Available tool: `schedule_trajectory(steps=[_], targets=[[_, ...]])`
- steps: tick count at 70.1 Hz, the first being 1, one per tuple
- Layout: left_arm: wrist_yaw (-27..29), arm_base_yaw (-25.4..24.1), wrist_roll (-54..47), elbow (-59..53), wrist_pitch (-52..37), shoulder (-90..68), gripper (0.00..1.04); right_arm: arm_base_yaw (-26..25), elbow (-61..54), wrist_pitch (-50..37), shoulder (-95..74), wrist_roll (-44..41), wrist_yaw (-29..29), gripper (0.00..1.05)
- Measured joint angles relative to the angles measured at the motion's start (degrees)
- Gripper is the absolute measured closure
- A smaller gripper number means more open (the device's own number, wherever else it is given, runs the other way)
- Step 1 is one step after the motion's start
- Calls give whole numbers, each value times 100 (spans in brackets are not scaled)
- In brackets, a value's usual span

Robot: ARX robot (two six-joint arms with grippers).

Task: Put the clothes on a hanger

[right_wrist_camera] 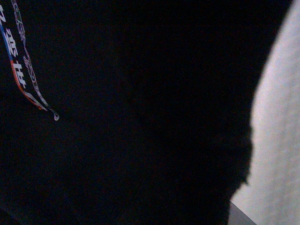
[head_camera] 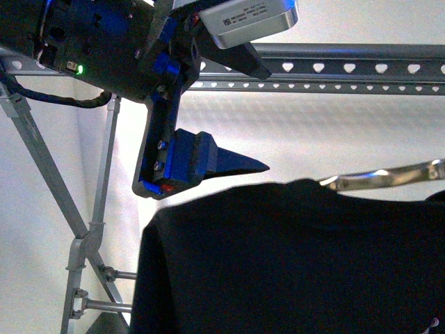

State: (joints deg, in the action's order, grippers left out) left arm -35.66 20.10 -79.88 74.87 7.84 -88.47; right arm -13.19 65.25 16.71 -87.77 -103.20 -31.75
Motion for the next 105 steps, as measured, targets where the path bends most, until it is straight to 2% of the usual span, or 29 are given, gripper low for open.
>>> schedule_trajectory(steps=[14,22,36,45,62,73,96,99,103,105], targets=[[0,0,-9,26,0,20,7,-505,-4,219,-74,-26,-61,95],[-2,0,-11,26,0,20,7,-828,155,638,-72,411,-256,95],[-2,0,-13,26,0,22,7,-1202,503,2055,96,1233,-643,96],[-2,0,-15,26,0,22,7,-1412,671,3104,199,1421,-892,96],[-2,0,-26,26,0,24,7,-1738,813,4411,245,1488,-1132,96],[-2,0,-26,26,0,28,7,-1947,916,4924,245,1488,-1217,96],[-2,0,-28,28,0,31,7,-2245,994,5082,192,2006,-1749,96],[306,48,201,-162,-575,52,7,-2256,990,5077,192,2013,-1731,96],[1331,70,1241,-796,-2634,66,7,-2258,962,5029,190,2055,-1720,96],[1620,66,1919,-944,-3340,17,7,-2256,940,4988,190,2076,-1714,96]])
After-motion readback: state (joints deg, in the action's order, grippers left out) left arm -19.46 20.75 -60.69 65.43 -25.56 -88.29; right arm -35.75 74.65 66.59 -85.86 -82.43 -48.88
